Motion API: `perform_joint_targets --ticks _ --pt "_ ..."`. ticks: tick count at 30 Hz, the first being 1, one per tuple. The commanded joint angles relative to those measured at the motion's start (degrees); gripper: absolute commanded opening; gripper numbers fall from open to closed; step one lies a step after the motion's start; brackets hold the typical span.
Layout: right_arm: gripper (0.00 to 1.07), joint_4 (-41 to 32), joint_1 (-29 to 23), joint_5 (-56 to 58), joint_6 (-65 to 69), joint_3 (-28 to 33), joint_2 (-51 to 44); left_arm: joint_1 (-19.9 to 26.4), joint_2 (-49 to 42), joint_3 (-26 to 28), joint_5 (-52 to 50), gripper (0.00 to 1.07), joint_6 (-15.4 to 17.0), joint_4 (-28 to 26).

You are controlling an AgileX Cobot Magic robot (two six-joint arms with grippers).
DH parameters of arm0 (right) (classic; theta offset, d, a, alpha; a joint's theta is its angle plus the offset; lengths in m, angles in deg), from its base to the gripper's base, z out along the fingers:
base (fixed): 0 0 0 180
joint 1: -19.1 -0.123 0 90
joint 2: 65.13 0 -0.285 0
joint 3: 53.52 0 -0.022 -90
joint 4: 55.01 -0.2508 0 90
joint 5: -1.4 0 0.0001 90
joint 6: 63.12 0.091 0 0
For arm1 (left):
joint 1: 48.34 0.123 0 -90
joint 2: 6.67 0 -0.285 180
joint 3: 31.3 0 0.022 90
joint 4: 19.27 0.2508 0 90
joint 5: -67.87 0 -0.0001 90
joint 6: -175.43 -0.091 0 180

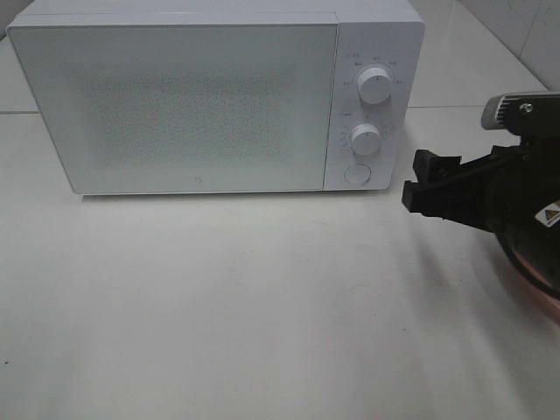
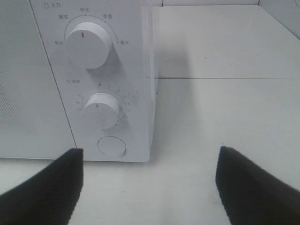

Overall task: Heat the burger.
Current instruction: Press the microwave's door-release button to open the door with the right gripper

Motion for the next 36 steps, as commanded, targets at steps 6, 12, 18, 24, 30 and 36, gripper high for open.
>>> perform_joint_targets --ticks 6,12,18,24,30,36 --pt "0.75 -9.34 -10.14 -10.43 -1.32 -0.23 6.02 -0.23 -1.2 -0.17 -0.23 1.01 0.4 0.0" --pt "0.75 -15.81 -15.64 -11.97 -1.43 -2.12 9.63 -0.23 -1.2 -0.17 -0.23 1.01 0.4 0.0" --pt "0.75 -16.21 -15.7 -11.52 -1.2 -2.98 10.94 -0.23 -1.2 -0.17 -0.23 1.01 0.4 0.0" --pt "0.75 -16.44 -15.7 -11.4 3.67 -2.92 10.94 -0.23 -1.2 -0.17 -0.23 1.01 0.4 0.0" --pt "0.75 -16.44 -15.7 -10.94 20.74 -2.92 10.94 -0.23 -1.2 -0.17 -0.23 1.01 0.4 0.0" --pt "0.71 -16.44 -15.7 -7.73 44.86 -2.92 10.94 -0.23 -1.2 -0.17 -0.23 1.01 0.4 0.0"
